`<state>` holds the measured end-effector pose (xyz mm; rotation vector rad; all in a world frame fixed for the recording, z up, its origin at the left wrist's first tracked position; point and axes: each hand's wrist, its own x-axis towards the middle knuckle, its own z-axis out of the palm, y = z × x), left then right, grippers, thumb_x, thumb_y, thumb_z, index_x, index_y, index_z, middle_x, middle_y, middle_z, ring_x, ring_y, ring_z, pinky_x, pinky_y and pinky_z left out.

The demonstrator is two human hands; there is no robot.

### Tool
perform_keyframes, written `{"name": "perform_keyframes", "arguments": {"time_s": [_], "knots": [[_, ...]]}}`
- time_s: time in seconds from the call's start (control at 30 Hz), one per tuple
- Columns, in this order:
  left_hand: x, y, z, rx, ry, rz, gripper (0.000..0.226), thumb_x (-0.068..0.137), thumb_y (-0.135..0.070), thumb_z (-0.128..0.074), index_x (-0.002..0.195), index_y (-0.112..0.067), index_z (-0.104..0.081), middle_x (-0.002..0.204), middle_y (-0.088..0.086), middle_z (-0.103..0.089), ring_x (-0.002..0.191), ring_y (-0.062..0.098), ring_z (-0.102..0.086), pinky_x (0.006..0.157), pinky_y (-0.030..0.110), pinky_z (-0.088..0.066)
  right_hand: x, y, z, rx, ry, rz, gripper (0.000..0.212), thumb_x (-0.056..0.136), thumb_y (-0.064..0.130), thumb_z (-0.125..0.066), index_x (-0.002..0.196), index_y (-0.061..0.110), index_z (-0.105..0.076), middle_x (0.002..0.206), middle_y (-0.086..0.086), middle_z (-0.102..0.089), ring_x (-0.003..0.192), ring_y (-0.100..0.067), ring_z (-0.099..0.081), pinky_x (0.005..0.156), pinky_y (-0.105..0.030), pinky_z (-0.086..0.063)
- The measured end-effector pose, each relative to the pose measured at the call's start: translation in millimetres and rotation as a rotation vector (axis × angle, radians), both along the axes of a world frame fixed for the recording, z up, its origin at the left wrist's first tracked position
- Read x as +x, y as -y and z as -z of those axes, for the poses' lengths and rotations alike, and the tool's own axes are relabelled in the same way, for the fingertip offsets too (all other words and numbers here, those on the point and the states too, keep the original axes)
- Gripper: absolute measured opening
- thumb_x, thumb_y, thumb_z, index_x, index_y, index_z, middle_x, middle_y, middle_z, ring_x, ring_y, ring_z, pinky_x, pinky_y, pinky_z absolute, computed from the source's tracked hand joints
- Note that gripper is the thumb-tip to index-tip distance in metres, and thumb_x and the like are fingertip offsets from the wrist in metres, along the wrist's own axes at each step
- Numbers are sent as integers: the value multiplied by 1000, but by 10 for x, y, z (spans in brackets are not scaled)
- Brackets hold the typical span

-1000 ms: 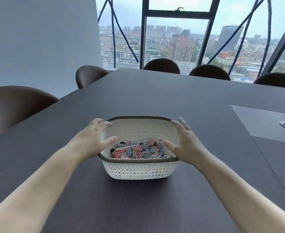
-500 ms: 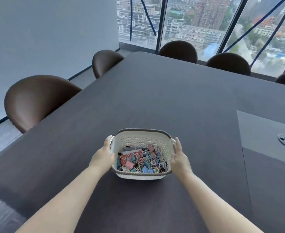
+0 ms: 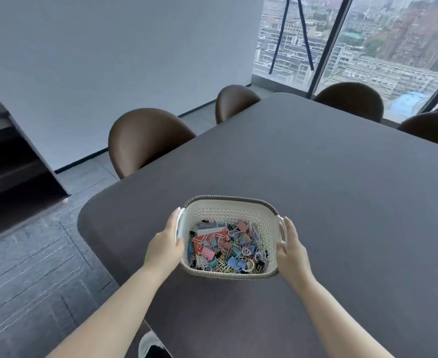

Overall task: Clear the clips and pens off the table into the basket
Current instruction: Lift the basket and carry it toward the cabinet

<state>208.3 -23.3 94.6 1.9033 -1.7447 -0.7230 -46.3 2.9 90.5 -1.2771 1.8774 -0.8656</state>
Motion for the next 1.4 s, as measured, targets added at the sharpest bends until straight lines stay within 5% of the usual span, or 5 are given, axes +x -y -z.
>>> {"name": "perform_keyframes", "arguments": {"time_s": [0.2, 0.43, 1.03, 1.13, 1.4], "knots": [[1130, 260, -79, -67, -27, -141, 65, 91, -8, -46, 145, -34, -19, 110, 11, -66, 78, 25, -64, 70, 35, -51, 1091, 617, -203, -30, -73, -166, 63, 92, 1, -34, 146, 29, -15, 137, -3, -51, 91, -27, -59, 72, -28, -38], [3041, 836, -106, -101, -24, -276, 66, 92, -5, -44, 145, -32, -17, 53, 0, -42, 41, 12, -34, 38, 23, -27, 3051, 1584, -205, -71, -94, -320, 62, 93, 3, -34, 145, 30, -15, 138, -4, -51, 94, -21, -53, 79, -25, -35], [7420, 1412, -407, -115, 54, -793, 68, 90, -3, -46, 146, -30, -18, 111, 10, -65, 70, 20, -60, 50, 23, -42, 8020, 3444, -412, -178, -106, -893, 57, 95, 3, -36, 144, 26, -18, 142, -6, -46, 80, -33, -66, 56, -34, -49], [8025, 1598, -375, -103, 73, -882, 68, 90, -5, -47, 146, -30, -17, 116, 10, -64, 85, 25, -64, 63, 29, -47, 8781, 3794, -306, -170, -86, -960, 59, 95, 3, -37, 145, 27, -16, 137, -11, -51, 103, -34, -63, 73, -39, -54], [9483, 2515, -508, -85, 119, -1014, 67, 91, -10, -47, 145, -33, -16, 124, 9, -61, 99, 26, -64, 80, 38, -53, 10468, 4916, -352, -178, -34, -1097, 61, 95, 5, -39, 147, 25, -14, 140, -5, -49, 100, -22, -59, 61, -17, -38]]}}
